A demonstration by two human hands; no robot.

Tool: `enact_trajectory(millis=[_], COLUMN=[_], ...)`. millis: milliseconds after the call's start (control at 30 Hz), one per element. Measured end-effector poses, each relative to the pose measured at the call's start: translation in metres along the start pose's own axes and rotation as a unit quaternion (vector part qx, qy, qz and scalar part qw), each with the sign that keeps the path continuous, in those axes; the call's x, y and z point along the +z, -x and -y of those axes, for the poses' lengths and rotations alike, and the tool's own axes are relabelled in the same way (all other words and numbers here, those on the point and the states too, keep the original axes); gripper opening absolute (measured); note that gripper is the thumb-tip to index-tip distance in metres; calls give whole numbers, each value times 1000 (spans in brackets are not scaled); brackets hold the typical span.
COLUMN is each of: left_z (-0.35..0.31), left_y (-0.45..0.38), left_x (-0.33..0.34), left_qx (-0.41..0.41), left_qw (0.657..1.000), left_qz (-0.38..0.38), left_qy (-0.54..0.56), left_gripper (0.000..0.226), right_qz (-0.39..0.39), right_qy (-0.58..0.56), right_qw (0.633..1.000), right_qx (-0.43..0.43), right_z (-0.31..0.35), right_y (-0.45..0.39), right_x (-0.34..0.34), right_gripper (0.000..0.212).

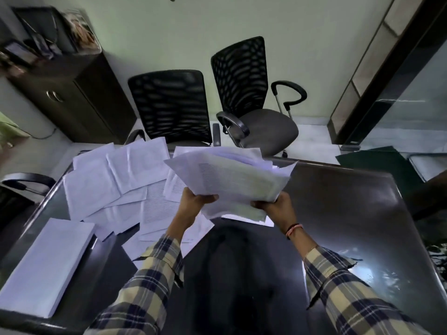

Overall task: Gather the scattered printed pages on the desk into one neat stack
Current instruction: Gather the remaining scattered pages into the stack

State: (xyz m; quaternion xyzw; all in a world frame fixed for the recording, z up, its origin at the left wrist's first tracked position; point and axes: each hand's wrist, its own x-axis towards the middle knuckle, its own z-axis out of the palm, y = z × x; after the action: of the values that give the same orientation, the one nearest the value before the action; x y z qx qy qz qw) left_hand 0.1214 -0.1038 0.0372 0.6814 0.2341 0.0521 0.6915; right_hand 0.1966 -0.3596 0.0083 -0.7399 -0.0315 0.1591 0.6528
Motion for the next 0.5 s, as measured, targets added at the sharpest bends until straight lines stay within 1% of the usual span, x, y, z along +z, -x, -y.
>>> enact_trajectory(millis=[67, 167, 300, 400, 500], left_z=[-3, 1, 12, 18, 20], left_y=[-2, -6, -9, -12, -16], left_x=[-29, -73, -111, -136, -145], left_qx=[19, 11, 4, 5, 1], left_qw=[999, 998, 993, 987, 985], left_qz=[32, 62, 120, 160, 171], left_qy=[6, 3, 7, 7, -2], left_gripper=[49, 49, 58, 59, 59], right_qz=[-23, -52, -66, -67, -82], right_qy=[0, 15, 14, 27, 37], right_qw=[1000, 998, 998, 997, 995], right_qx=[-5, -24, -22, -38, -53], right_z=[4, -1, -4, -5, -1], right_y=[8, 19, 38, 53, 60], right_x=[28, 68, 105, 125, 133], right_gripper=[29, 27, 24, 20, 23])
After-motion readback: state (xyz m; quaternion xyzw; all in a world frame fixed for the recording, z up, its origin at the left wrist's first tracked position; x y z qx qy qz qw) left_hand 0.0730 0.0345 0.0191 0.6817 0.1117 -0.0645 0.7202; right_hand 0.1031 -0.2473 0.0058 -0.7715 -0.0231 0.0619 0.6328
